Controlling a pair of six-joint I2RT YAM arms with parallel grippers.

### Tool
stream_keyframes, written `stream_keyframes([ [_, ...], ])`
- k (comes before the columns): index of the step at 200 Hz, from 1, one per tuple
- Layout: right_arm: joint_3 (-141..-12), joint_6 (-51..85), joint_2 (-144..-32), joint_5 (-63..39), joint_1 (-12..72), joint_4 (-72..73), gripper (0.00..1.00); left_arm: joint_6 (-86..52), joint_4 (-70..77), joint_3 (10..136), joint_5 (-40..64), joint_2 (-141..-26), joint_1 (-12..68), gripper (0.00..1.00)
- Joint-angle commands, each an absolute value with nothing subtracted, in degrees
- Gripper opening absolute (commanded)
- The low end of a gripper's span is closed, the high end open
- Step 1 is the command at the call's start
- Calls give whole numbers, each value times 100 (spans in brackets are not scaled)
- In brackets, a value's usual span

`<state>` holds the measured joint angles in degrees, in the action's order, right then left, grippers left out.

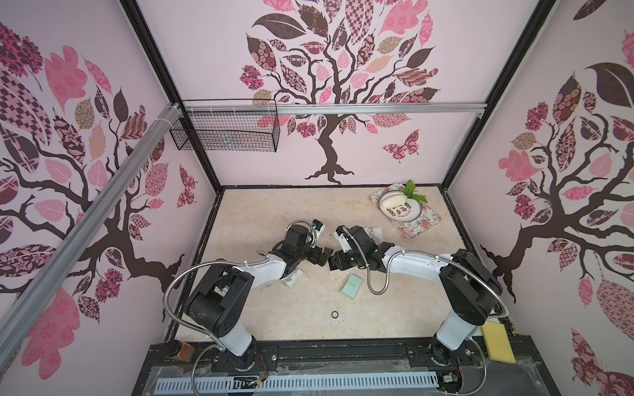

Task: Take the rings out of the lift-off lid box
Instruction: Take out the ring from the jewelry box.

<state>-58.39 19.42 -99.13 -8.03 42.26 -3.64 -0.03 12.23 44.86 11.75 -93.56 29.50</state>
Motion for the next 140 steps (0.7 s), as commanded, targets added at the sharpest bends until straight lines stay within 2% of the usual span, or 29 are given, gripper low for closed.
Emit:
stream_keyframes([
  [1,-6087,1963,-10193,-668,4252,-413,31,0,1431,4443,1232,-9450,2927,98],
  [44,-6240,2006,-10482,-703,4246,-482,27,-19,1490,4440,1221,-9550,2931,98],
  [140,-6372,2049,-10858,-681,4253,-457,26,-52,1523,4413,1187,-9624,2935,98],
])
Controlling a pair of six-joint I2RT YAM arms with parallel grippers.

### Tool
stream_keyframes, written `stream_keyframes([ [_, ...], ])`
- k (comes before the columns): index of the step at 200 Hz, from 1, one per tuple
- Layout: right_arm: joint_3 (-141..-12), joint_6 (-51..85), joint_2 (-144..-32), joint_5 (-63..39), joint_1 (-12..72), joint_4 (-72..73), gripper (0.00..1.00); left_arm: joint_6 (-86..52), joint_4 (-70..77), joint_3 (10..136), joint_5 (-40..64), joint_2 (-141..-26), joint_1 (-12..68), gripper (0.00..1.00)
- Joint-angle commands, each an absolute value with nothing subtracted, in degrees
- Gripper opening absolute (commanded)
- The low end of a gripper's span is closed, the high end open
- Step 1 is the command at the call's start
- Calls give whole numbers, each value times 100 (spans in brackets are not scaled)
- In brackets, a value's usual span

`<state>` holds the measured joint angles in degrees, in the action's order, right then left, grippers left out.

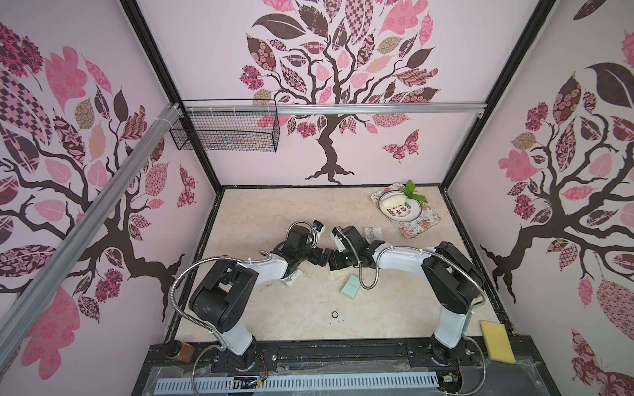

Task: Take the rings out of the lift-off lid box
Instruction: Take out the ring from the jewelry box.

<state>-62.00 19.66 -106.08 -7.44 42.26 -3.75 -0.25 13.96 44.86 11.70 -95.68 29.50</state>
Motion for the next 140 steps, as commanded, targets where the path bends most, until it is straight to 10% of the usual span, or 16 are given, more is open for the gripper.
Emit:
stream_keyframes([
  [1,-6372,2057,-10861,-683,4249,-457,26,-48,1522,4412,1191,-9624,2935,98],
  [140,-6326,2028,-10803,-729,4252,-545,0,-114,1515,4359,1256,-9734,2929,98],
])
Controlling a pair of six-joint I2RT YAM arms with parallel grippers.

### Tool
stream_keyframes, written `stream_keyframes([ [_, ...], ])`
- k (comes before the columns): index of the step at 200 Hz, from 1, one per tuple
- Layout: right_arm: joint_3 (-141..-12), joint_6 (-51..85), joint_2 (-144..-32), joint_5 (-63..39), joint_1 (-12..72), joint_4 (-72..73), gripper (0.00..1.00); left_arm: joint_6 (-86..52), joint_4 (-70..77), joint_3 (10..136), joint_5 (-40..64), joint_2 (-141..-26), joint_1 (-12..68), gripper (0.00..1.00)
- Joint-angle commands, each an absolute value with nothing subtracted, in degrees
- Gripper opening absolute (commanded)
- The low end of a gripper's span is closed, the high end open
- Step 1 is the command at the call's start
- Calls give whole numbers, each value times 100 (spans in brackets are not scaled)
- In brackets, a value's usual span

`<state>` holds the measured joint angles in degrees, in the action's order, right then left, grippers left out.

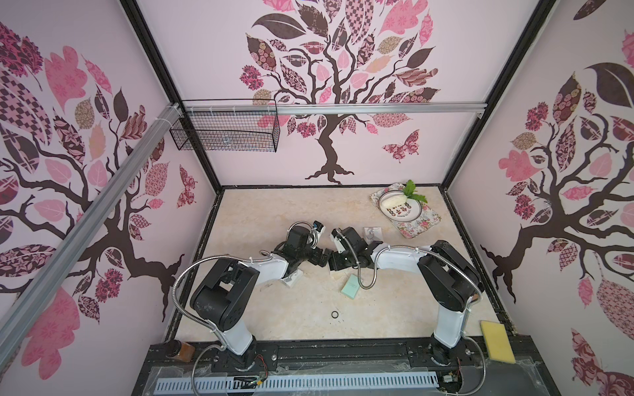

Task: Take the rings out of the lift-off lid box
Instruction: Take out the ring from the jewelry box.

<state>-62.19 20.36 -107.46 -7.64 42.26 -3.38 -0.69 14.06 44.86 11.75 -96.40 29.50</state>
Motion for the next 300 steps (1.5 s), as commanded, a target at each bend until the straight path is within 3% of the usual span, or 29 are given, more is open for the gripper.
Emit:
stream_keyframes([
  [1,-6323,2029,-10798,-729,4253,-545,0,-114,1514,4355,1256,-9732,2928,98],
  [300,-5114,2439,-9651,-1023,4241,1149,0,-339,1486,4166,1413,-9944,2929,98],
])
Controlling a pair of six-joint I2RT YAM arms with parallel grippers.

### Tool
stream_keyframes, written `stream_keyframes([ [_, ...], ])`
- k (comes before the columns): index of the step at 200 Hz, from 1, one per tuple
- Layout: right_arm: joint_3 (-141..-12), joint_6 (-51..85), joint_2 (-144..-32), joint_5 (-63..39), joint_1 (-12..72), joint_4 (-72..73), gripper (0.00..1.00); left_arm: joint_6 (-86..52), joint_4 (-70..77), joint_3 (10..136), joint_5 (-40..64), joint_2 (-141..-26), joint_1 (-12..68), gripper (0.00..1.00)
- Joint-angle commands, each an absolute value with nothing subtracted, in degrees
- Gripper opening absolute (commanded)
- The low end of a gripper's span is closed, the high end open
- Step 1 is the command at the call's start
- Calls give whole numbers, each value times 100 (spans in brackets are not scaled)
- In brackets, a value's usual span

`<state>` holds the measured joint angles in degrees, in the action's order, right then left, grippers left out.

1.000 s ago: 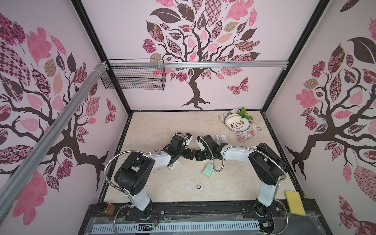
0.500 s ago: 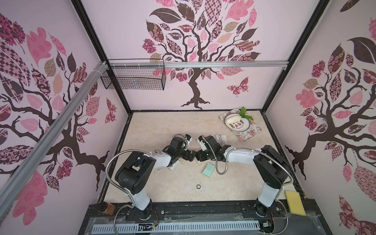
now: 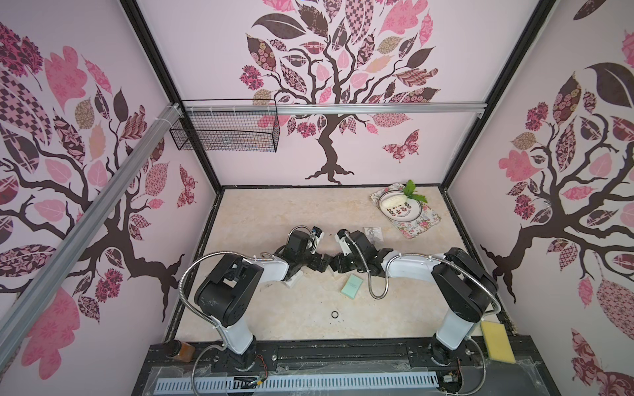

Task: Take the rings out of the lift-off lid box
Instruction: Take out the ring from the jewelry box.

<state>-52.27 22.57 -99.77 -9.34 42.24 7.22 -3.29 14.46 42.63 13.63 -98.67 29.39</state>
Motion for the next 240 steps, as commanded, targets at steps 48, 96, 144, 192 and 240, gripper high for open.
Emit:
stream_keyframes([
  [48,-4958,2514,-9668,-1082,4239,1515,0,-331,1445,4172,1410,-9936,2932,98],
  [96,-4766,2608,-9598,-1108,4214,1868,0,-327,1432,4174,1404,-9949,2931,98],
  [144,-4586,2670,-9521,-1125,4201,2180,0,-333,1439,4194,1396,-10011,2934,98],
  [192,-4416,2741,-9458,-1169,4184,2489,0,-339,1432,4184,1392,-10015,2927,98],
  [240,-4277,2817,-9439,-1183,4184,2702,0,-331,1416,4166,1373,-10014,2928,98],
])
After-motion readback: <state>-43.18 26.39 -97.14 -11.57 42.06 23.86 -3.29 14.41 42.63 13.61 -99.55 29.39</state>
